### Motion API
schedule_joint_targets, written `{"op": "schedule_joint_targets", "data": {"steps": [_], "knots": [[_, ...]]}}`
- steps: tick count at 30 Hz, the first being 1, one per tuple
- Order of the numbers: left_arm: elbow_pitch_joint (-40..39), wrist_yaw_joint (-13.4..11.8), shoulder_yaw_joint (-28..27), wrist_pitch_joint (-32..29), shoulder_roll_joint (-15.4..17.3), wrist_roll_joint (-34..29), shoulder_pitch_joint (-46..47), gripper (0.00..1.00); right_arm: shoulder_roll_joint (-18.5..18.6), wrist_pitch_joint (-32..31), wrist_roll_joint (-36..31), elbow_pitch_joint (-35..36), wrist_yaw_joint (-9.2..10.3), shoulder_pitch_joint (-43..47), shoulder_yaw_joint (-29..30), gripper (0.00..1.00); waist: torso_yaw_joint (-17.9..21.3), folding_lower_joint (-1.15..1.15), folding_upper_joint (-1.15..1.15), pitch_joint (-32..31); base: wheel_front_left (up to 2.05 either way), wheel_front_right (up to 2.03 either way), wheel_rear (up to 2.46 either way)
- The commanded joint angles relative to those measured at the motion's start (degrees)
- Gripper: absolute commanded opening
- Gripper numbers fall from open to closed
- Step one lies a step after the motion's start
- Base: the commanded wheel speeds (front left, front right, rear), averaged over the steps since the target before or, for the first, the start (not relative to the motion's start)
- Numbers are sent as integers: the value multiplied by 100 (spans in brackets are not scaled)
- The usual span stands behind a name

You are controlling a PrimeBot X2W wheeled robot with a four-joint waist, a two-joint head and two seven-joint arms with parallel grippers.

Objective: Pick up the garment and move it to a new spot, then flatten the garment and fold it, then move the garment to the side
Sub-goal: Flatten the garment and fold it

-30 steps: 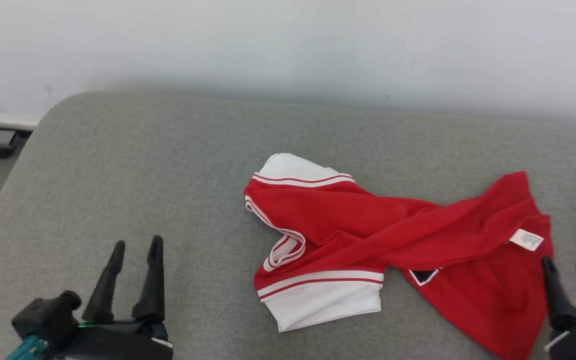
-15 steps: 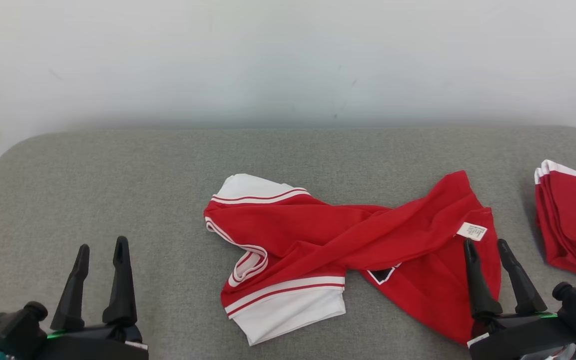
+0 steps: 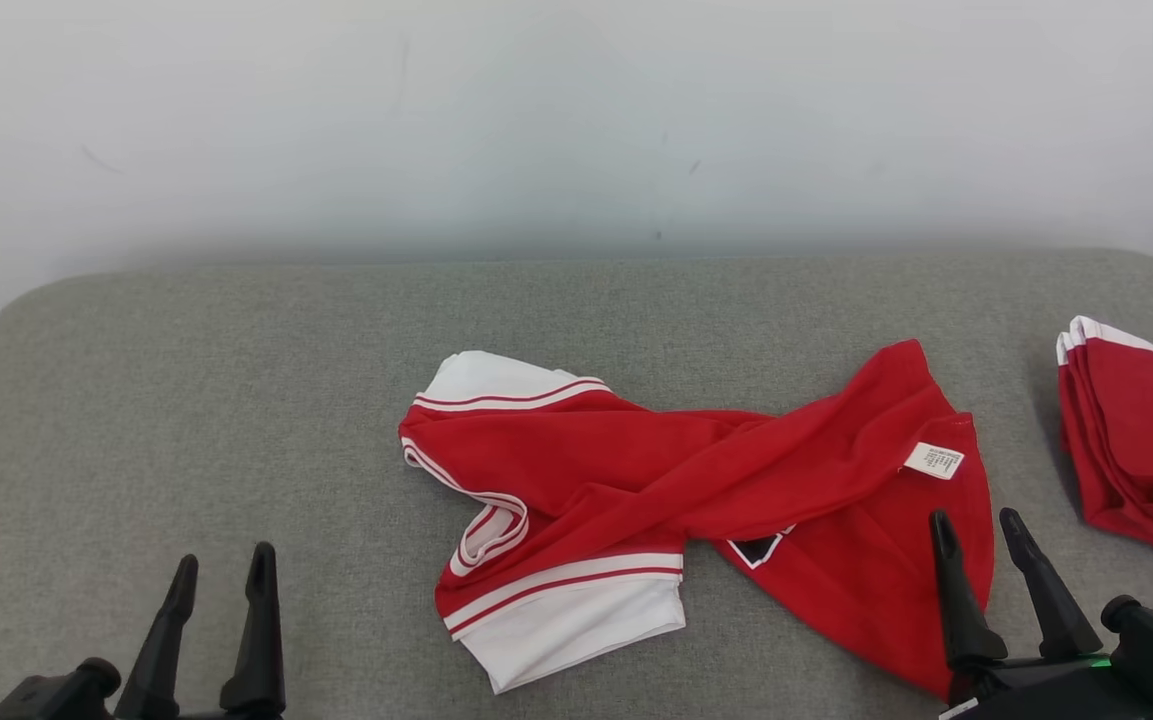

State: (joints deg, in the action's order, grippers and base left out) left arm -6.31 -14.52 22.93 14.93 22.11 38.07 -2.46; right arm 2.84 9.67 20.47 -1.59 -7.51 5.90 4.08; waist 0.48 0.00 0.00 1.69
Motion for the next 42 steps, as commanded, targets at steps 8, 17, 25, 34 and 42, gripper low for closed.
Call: {"op": "schedule_joint_targets", "data": {"steps": [8, 17, 25, 34, 42], "knots": [[-16, 94, 203, -119, 239, -275, 30, 100, 14, -144, -58, 85, 5, 28, -24, 100, -84, 0, 0, -10, 0, 0, 0], [27, 139, 447, -214, 328, -438, 2, 100, 14, -347, -185, 185, 5, 63, 49, 100, -261, 0, 0, 45, 0, 0, 0], [106, 189, 492, -205, 205, -336, 163, 100, 14, -461, -283, 364, 5, -49, 109, 100, -385, 0, 0, 134, 0, 0, 0], [26, 254, 668, -713, 197, -168, 277, 100, 13, -1186, -501, 632, 5, -224, 415, 100, -413, 0, 0, 131, 0, 0, 0], [-85, 325, 1056, -2013, 130, 258, 595, 100, 314, -3304, -807, 1010, 5, -772, 294, 100, -442, 0, 0, 288, 0, 0, 0]]}}
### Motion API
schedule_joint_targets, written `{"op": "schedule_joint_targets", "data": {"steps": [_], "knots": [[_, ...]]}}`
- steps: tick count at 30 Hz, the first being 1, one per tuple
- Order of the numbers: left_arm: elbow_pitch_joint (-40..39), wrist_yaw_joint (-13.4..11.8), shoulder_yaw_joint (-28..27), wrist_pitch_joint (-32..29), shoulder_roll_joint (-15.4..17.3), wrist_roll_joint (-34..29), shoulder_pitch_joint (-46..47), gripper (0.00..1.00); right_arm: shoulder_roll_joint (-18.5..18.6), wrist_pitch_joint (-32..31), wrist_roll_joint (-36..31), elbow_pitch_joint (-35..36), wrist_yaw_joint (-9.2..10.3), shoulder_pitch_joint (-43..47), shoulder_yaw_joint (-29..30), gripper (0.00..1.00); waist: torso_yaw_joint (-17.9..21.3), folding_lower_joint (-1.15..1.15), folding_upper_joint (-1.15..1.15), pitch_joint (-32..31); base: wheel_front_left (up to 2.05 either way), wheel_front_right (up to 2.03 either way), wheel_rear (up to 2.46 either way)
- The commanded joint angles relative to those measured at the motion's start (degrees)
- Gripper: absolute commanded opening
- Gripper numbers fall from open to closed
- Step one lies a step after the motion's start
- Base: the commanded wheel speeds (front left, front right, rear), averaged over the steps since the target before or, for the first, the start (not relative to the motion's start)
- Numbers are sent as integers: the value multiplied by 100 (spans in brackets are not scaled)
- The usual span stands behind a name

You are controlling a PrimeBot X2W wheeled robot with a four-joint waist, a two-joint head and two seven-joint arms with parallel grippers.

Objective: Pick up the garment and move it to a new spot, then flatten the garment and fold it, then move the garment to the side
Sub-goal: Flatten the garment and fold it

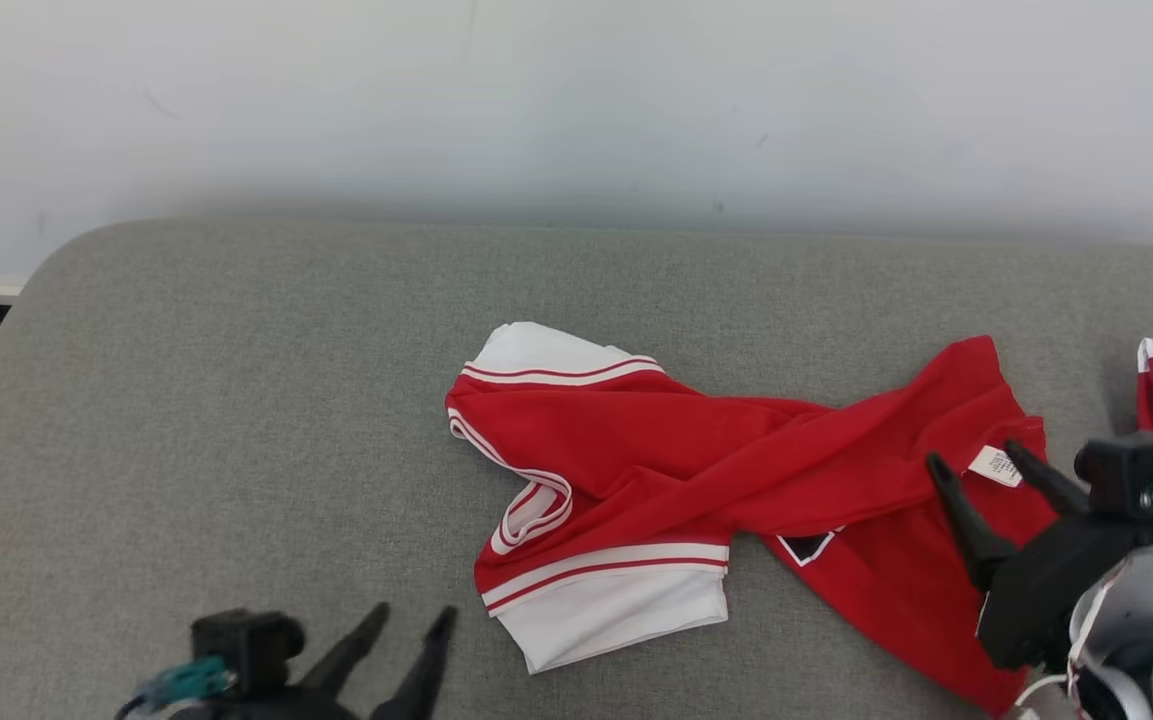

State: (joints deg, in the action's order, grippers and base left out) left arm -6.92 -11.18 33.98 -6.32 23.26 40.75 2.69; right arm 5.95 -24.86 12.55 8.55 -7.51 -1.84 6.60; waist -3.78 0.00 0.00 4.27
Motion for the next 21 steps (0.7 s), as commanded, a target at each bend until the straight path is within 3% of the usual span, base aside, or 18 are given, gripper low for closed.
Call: {"op": "schedule_joint_targets", "data": {"steps": [1, 9, 15, 21], "knots": [[-8, -7, 10, -102, -45, 98, 150, 100, 117, -147, 4, 12, 5, -92, -13, 100, -36, 0, 0, 59, 0, 0, 0], [483, 107, 508, -1297, -532, 408, 962, 100, 1167, -1633, 360, -121, 5, -818, -288, 100, -268, 0, 0, 366, 0, 0, 0], [1025, 208, 734, -1716, -896, 514, 1462, 100, 1598, -1787, 417, -360, 5, -1275, -167, 100, -461, 0, 0, 676, 0, 0, 0], [1504, 294, 861, -1781, -1109, 482, 1718, 100, 1784, -1801, 323, -501, 5, -1567, -97, 100, -552, 0, 0, 919, 0, 0, 0]]}}
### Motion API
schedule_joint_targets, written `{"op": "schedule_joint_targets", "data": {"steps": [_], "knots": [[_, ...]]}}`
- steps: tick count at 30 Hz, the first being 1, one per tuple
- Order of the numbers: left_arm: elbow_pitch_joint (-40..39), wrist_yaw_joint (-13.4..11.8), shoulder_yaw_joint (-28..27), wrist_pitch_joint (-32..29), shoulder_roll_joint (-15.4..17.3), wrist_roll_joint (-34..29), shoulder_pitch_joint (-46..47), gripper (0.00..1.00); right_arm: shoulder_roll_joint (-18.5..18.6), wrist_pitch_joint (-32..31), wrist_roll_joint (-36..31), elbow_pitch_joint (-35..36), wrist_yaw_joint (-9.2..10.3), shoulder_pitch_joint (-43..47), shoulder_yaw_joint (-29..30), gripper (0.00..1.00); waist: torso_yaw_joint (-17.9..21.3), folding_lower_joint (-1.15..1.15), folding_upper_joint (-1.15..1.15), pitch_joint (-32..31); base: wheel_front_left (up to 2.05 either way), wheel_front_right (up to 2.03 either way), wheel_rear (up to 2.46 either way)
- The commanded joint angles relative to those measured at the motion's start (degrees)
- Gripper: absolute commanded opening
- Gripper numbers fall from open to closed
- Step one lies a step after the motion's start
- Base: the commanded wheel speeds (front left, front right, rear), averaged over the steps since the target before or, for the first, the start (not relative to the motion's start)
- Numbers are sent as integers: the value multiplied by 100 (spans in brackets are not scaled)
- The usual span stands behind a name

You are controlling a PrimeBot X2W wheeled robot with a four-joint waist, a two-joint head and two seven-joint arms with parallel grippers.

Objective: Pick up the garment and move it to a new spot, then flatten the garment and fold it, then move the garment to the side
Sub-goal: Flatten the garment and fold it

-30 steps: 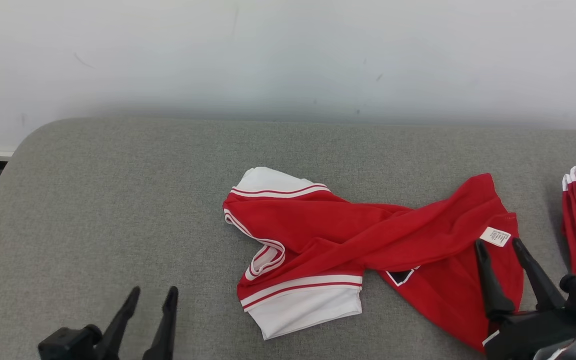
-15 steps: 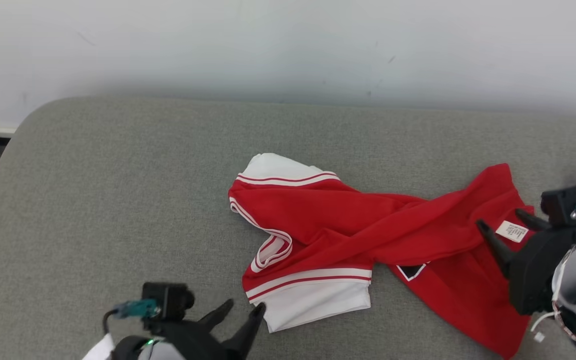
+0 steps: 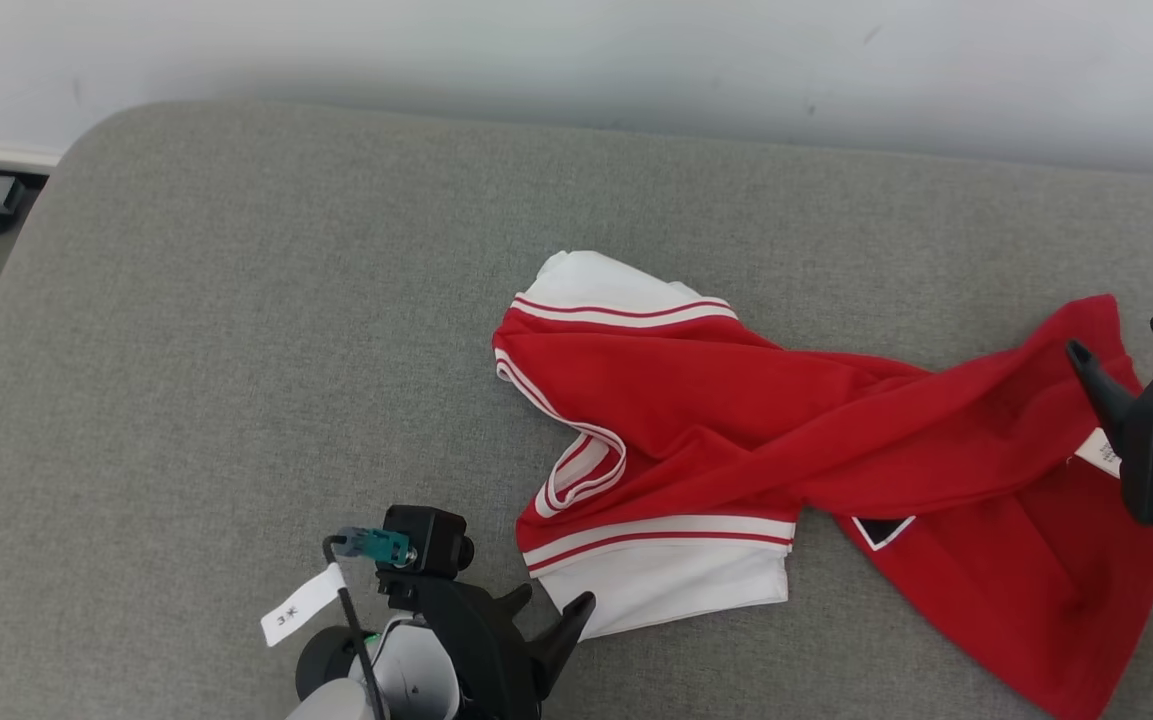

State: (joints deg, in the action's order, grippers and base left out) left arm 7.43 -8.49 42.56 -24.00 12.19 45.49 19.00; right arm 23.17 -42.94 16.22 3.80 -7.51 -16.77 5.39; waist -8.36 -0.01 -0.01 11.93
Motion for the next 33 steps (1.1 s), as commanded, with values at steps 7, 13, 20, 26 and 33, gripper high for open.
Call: {"op": "schedule_joint_targets", "data": {"steps": [7, 13, 20, 26, 33], "knots": [[623, -84, 14, -30, -158, 86, 123, 100, 17, 172, -235, -173, 5, -192, 46, 100, -117, 1, 1, 356, 0, 0, 0], [561, -140, 12, -127, -161, 162, 15, 100, -94, 237, -346, -148, 5, -56, 233, 100, -97, 1, 1, 401, 0, 0, 0], [-39, -265, -23, -241, 0, 214, -124, 100, -132, 182, -393, 7, 5, 128, 459, 100, -142, 1, 1, 284, 0, 0, 0], [-442, -346, 87, -405, 75, 241, -314, 100, -144, 76, -440, 153, 5, 335, 606, 100, -165, 1, 1, 198, 0, 0, 0], [-245, -302, 65, -221, -53, 247, -232, 100, -211, 155, -516, 33, 5, 433, 658, 100, -127, 1, 1, 202, 0, 0, 0]]}}
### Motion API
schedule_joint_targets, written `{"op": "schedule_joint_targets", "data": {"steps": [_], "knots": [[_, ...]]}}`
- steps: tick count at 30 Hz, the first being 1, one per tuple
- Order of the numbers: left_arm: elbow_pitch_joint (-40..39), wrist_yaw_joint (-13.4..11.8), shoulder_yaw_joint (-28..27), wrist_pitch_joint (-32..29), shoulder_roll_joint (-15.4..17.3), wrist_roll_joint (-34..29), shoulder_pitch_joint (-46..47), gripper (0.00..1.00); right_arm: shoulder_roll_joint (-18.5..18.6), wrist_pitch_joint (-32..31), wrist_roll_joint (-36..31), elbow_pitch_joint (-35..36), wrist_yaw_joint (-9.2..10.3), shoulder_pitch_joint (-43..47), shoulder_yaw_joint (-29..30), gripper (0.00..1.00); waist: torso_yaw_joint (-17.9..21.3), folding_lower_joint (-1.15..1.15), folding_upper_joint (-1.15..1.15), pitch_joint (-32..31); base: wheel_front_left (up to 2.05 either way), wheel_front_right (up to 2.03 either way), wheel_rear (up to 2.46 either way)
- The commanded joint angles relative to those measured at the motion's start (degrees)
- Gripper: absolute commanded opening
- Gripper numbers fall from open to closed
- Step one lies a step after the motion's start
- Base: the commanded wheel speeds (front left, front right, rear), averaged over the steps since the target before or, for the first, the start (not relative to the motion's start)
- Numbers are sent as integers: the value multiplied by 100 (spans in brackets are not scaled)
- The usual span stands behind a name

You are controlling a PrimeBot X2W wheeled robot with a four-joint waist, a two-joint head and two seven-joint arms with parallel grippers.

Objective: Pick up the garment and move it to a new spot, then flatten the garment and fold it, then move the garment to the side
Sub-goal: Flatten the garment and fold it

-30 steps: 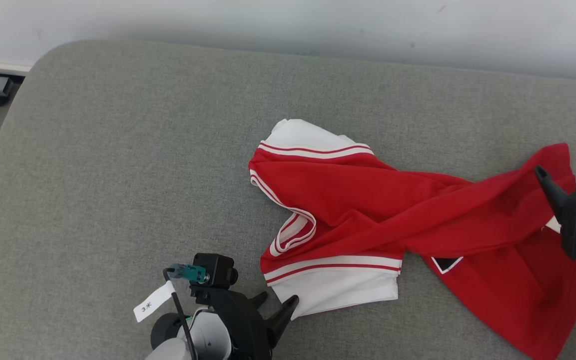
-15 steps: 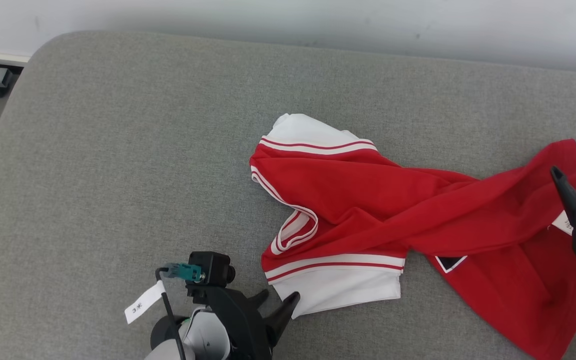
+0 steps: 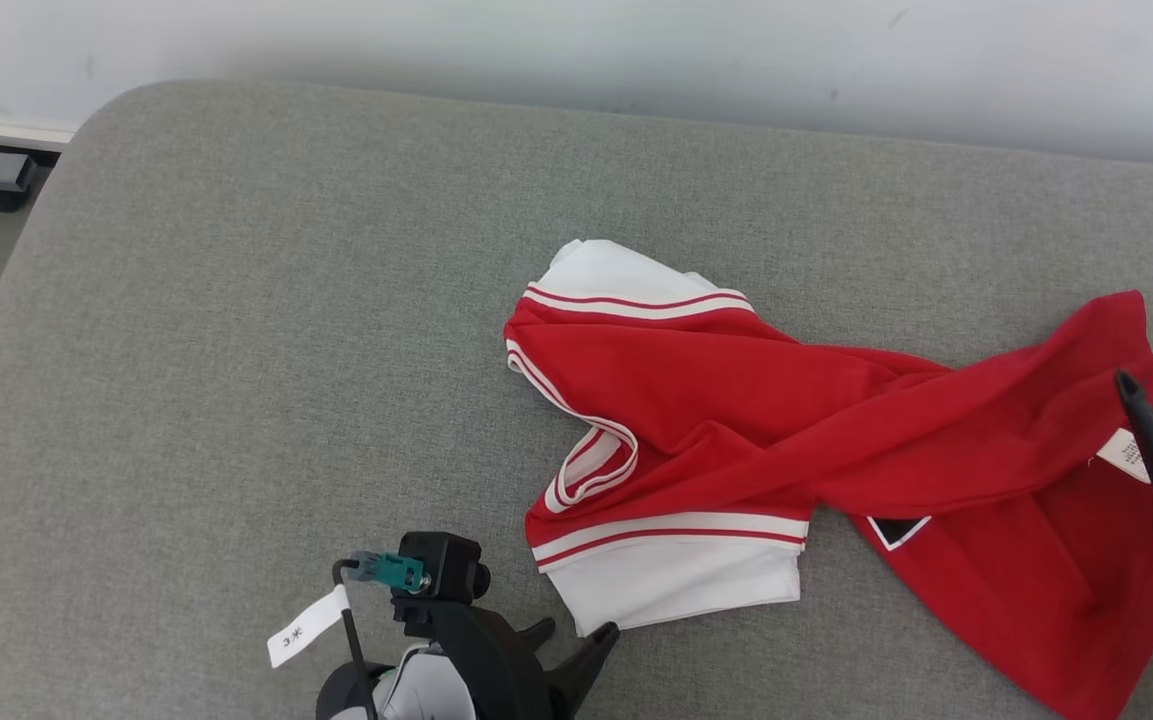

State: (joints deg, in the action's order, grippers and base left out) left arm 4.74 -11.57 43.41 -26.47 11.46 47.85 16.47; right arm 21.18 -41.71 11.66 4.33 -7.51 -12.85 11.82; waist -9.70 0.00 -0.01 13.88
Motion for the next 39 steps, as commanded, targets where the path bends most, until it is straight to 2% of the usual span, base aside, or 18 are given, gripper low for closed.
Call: {"op": "schedule_joint_targets", "data": {"steps": [1, 6, 11, 15, 22, 26, 39], "knots": [[66, 25, -25, 43, 6, 15, 36, 100, -25, 30, -67, -69, 5, 37, 14, 100, 16, 0, 1, 16, 0, 0, 0], [239, 99, 9, 70, -87, 65, 115, 100, -31, 77, -160, -328, 5, -9, 120, 100, 5, 0, 1, 72, 0, 0, 0], [350, 195, 52, 50, -131, 109, 147, 100, -226, -32, -262, -633, 5, -171, 498, 100, -14, 0, 1, 116, 0, 0, 0], [363, 229, 85, 18, -114, 113, 181, 100, -568, -416, -455, -811, 6, -449, 974, 100, -29, 0, 1, 155, 0, 0, 0], [290, 197, 134, -50, -107, 101, 207, 100, -982, -1094, -903, -662, 5, -723, 1379, 100, -77, 0, 1, 212, 0, 0, 0], [274, 196, 181, -95, -112, 92, 209, 100, -1025, -1265, -927, -648, 6, -771, 1493, 100, -111, 0, 1, 250, 0, 0, 0], [219, 165, 197, -104, -46, 67, 254, 100, -951, -1162, -898, -843, 5, -669, 1777, 100, -255, 0, 1, 450, 0, 0, 0]]}}
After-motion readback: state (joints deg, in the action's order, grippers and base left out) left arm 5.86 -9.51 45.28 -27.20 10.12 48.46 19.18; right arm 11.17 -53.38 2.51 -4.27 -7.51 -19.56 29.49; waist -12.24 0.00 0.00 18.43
